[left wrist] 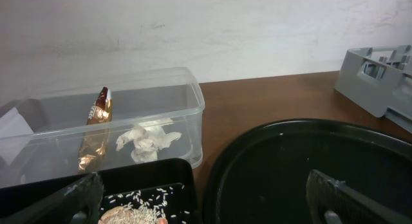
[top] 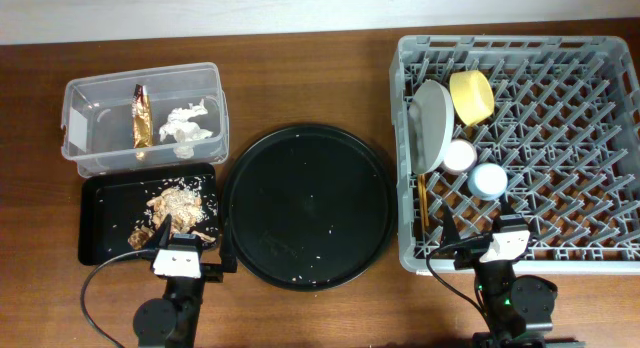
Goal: Sort waste into correct bins and load items into the dishwasher rack
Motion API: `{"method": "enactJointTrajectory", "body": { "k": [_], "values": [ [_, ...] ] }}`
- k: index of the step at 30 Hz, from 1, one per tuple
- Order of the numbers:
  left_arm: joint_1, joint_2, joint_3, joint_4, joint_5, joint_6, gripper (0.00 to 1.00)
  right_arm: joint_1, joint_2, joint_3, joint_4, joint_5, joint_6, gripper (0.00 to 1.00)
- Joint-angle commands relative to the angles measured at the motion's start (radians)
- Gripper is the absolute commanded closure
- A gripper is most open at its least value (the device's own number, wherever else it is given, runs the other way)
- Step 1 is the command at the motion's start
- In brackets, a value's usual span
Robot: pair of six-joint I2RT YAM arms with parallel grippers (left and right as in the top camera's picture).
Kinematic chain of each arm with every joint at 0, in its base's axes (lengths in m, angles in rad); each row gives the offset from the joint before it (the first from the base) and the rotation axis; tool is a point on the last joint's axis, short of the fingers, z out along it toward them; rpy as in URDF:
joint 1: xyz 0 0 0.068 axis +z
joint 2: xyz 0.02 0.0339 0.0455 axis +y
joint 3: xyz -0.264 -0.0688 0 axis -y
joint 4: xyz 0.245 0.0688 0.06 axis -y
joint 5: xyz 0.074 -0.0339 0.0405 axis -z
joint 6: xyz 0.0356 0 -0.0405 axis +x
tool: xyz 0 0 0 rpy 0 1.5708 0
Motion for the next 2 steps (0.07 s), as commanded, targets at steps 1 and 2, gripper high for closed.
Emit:
{"method": "enactJointTrajectory", "body": {
  "k": [1,2],
  "values": [
    [0.002,-0.006,-0.006,-0.002,-0.010,0.019,0.01,-0.006,-0.007,-0.008,0.002,-0.002,-0.003,0.01],
    [0.002,-0.006,-0.006,-0.002,-0.010,0.019,0.01,-0.006,-0.007,-0.008,0.002,-0.002,-0.003,0.01]
  ]
}}
